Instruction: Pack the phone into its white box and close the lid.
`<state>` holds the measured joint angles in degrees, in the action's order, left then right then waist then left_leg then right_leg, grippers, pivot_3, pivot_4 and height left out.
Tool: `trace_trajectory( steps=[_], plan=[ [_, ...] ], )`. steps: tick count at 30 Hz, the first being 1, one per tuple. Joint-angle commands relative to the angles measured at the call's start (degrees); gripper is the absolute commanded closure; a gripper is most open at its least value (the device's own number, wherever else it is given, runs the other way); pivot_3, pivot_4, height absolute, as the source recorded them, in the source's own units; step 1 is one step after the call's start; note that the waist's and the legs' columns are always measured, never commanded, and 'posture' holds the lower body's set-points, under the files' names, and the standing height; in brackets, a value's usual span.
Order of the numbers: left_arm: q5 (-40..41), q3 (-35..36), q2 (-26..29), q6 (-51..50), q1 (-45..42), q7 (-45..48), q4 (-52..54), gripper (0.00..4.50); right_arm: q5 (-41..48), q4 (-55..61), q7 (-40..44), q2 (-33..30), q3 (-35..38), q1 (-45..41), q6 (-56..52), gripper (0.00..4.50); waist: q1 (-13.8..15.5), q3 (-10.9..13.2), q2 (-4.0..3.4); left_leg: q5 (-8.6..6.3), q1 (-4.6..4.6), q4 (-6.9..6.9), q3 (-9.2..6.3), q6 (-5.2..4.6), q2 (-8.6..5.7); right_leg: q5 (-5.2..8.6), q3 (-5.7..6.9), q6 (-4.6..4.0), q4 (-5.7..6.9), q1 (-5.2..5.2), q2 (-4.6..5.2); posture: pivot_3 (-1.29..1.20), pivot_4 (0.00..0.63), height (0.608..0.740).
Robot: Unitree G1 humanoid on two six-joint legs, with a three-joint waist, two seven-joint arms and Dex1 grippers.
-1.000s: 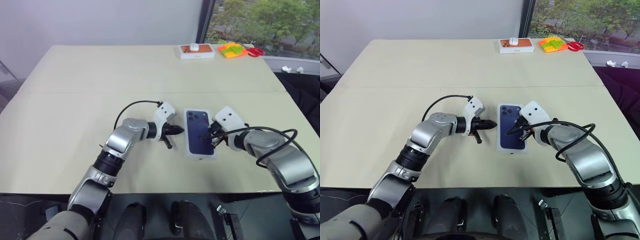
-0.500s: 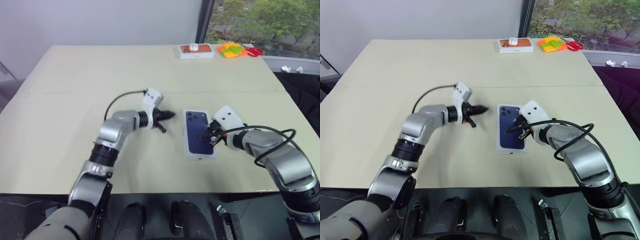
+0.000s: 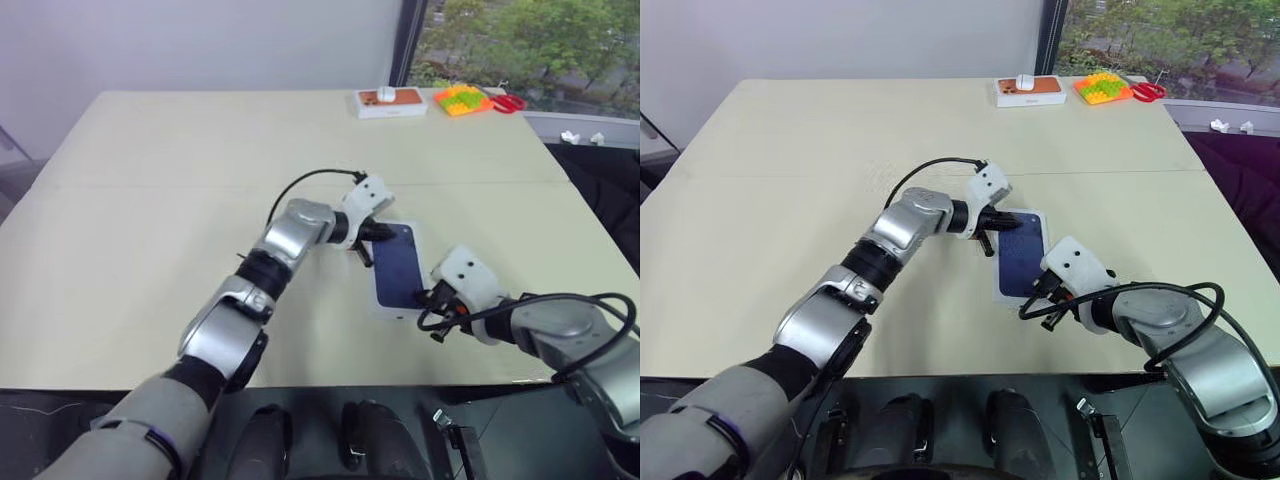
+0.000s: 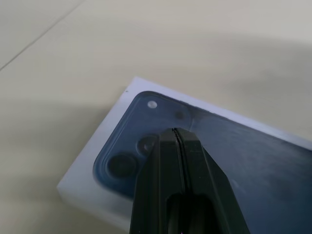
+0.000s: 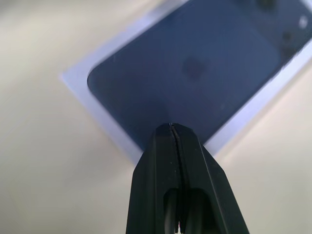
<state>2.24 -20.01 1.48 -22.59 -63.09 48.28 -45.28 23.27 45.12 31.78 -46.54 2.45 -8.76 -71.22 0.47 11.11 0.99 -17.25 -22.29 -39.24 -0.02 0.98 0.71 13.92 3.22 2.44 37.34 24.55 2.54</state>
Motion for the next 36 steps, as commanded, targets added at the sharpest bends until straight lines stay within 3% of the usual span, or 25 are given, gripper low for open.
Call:
trace_trajectory(
  steps=[1, 8, 14, 18, 28, 36],
  plan=[
    [-5.38, -3.53, 0.21, 3.29, -0.40, -0.23, -2.98, 4.50, 0.41, 3.06, -1.13, -0.47, 0.12, 0.59, -0.83, 4.46, 0.00, -0.01, 0.00, 0.00, 0.01, 0.00, -0.02, 0.00, 0.04, 0.00, 0.00, -0.01, 0.03, 0.00, -0.04, 0.00, 0.150, 0.740],
    [-9.47, -5.28, 0.24, 4.47, 2.11, -1.38, -5.46, 4.50, -0.24, 1.83, -2.83, -0.87, -1.98, 1.55, -0.97, 4.46, 0.19, -0.35, 0.15, 0.00, 0.05, 0.00, -0.06, 0.00, 0.08, 0.01, 0.01, 0.00, -0.02, -0.09, -0.04, 0.00, 0.150, 0.740],
    [-2.62, 3.43, 1.22, 2.65, 4.10, -0.67, 0.88, 4.50, -0.63, 2.36, -3.75, -0.73, -0.76, 0.79, 0.63, 4.46, -0.05, -0.43, 0.16, 0.00, 0.11, 0.01, -0.05, 0.00, 0.12, 0.01, 0.00, 0.00, -0.03, -0.14, -0.04, 0.00, 0.150, 0.740],
    [7.08, 15.19, 7.67, 2.88, 10.60, 1.18, 17.67, 4.50, -4.77, -3.41, -10.42, 4.95, 4.85, -3.32, 6.90, 4.46, -1.22, -0.36, 0.13, 0.01, 0.04, 0.02, -0.03, 0.01, 0.21, 0.00, -0.04, -0.01, 0.08, 0.02, -0.03, 0.00, 0.150, 0.740],
    [13.17, 27.68, 24.54, -3.55, 32.56, -1.65, 40.42, 4.50, -3.52, -15.33, -10.69, 13.23, 12.68, -5.11, 20.62, 4.46, -1.03, -0.39, 0.06, 0.04, 0.05, 0.03, 0.04, 0.07, 0.16, -0.01, -0.09, -0.01, 0.14, 0.00, 0.17, 0.00, 0.150, 0.740],
    [16.47, 32.38, 28.75, -7.62, 43.10, -5.31, 49.59, 4.50, -2.40, -22.59, -4.51, 11.84, 13.68, -2.33, 28.04, 4.46, 0.25, -0.38, 0.06, 0.03, 0.03, 0.03, 0.03, 0.06, 0.17, 0.00, -0.07, -0.01, 0.09, 0.00, 0.17, 0.00, 0.150, 0.740]
  ],
)
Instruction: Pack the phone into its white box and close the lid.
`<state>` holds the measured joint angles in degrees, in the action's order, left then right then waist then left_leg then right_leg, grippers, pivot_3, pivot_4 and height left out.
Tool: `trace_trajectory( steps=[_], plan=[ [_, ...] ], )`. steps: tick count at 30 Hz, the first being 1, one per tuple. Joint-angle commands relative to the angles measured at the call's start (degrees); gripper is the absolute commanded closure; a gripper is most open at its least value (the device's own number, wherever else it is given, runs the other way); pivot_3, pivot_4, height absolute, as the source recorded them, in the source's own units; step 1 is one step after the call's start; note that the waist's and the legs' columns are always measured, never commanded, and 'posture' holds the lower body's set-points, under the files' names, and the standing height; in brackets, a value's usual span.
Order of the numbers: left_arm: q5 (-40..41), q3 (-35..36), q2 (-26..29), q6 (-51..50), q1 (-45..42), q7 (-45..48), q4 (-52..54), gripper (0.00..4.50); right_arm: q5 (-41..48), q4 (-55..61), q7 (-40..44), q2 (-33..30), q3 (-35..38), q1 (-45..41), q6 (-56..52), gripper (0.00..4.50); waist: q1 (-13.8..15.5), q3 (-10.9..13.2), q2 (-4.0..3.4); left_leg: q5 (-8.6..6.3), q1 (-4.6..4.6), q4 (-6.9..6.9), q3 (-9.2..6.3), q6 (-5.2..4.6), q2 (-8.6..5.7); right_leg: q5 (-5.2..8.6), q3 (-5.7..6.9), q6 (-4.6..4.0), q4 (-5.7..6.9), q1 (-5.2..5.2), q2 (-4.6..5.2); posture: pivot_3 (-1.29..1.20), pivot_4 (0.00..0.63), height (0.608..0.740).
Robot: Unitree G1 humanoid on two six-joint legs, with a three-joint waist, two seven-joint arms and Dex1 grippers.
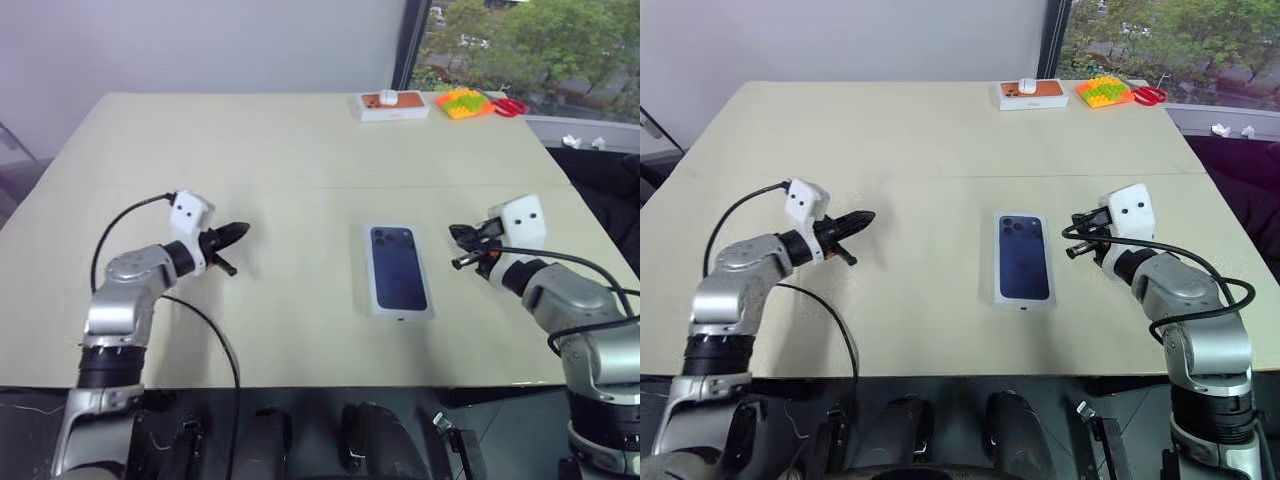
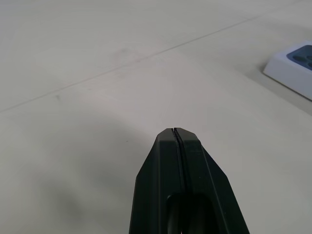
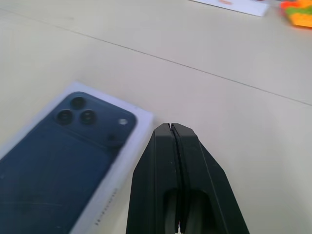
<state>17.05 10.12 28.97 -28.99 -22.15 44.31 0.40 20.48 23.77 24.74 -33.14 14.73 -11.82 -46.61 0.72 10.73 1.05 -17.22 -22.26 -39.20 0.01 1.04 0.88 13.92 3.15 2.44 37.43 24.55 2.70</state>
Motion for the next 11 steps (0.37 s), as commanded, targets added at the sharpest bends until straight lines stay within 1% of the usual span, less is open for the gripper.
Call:
trace_trajectory(
  steps=[1, 6, 11],
  plan=[
    [1.94, 2.51, 1.55, -1.60, 3.41, -1.71, 4.91, 4.50, 0.60, -1.87, 3.43, -1.81, 1.46, 1.18, 4.26, 4.46, -0.04, -0.01, -0.01, 0.00, 0.00, 0.00, 0.00, 0.00, 0.00, 0.00, 0.00, 0.00, 0.00, 0.00, 0.00, 0.00, 0.150, 0.740],
    [2.27, 3.88, 4.59, -2.51, 8.60, -2.32, 7.60, 4.50, 1.53, -3.81, 6.36, -2.53, 1.70, 2.65, 6.81, 4.46, -0.20, 0.00, -0.02, 0.00, 0.04, 0.00, 0.01, 0.00, 0.05, 0.00, -0.01, -0.01, 0.03, 0.00, -0.05, 0.00, 0.150, 0.740],
    [3.48, 4.53, 5.57, -2.64, 8.24, -2.97, 6.23, 4.50, 1.63, -4.51, 6.95, -2.45, 1.09, 2.43, 7.59, 4.46, -0.09, 0.00, -0.02, 0.00, 0.06, 0.01, 0.01, 0.00, 0.06, 0.00, 0.00, -0.01, 0.05, 0.00, -0.06, 0.00, 0.150, 0.740]
  ],
)
